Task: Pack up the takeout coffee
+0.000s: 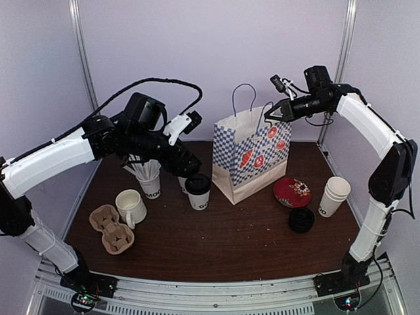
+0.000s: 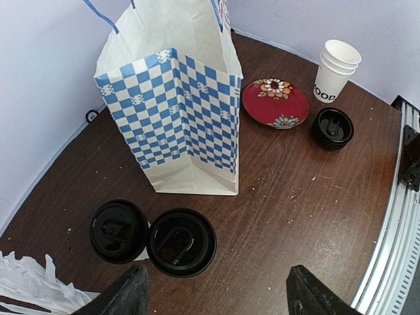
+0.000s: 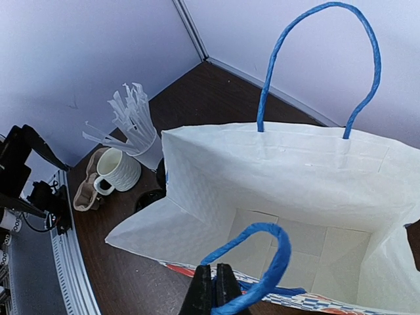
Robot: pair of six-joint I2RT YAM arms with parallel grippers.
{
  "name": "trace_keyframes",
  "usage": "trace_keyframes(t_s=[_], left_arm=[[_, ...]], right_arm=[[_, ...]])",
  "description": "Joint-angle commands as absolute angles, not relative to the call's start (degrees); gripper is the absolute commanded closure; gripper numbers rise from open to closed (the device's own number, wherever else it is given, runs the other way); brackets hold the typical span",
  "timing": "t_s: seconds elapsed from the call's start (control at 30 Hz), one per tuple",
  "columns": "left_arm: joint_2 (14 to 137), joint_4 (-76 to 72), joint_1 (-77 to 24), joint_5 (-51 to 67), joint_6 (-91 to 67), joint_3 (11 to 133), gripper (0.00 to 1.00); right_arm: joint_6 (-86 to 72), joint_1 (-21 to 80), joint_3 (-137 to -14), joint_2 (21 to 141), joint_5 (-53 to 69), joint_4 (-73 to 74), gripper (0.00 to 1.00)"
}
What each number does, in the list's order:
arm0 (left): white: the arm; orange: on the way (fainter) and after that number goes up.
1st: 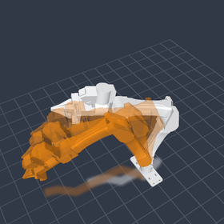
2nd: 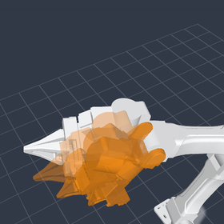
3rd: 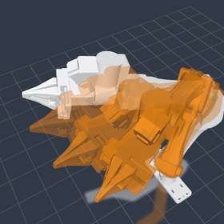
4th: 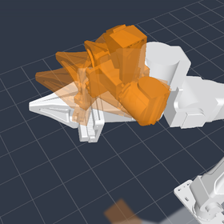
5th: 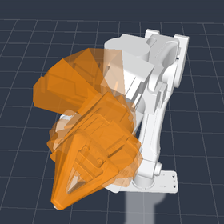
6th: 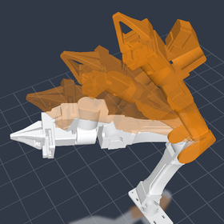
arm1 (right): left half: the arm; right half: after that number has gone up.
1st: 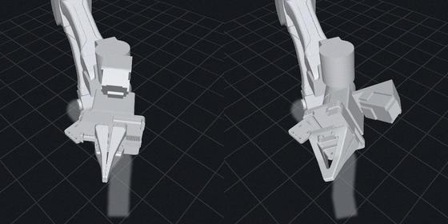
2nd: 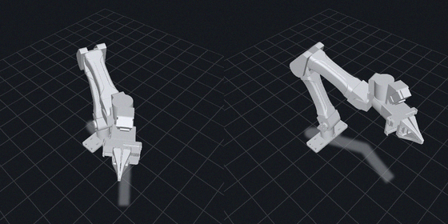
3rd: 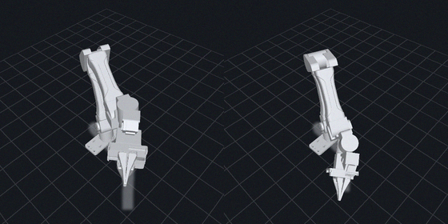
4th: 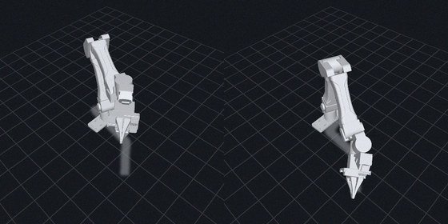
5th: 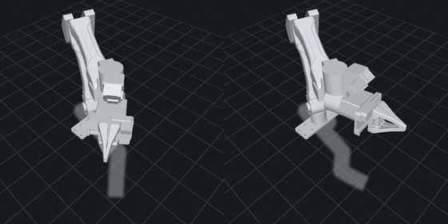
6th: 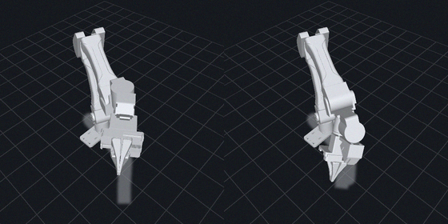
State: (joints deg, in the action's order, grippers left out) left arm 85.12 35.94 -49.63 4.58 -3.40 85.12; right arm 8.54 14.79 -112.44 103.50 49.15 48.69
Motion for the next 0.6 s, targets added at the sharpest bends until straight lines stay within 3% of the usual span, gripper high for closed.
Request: trace_keyframes(t_s=[0.0, 0.57], left_arm=[[83.9, 32.6, -50.0, 2.9, -3.4, 84.8, 0.25], [83.2, 29.2, -49.9, -1.1, -3.6, 84.8, 0.27]], right_arm=[[8.8, 15.3, -111.3, 98.9, 52.3, 46.4, 1.0], [18.0, 16.1, -100.1, 85.9, 54.3, 49.1, 1.0]])
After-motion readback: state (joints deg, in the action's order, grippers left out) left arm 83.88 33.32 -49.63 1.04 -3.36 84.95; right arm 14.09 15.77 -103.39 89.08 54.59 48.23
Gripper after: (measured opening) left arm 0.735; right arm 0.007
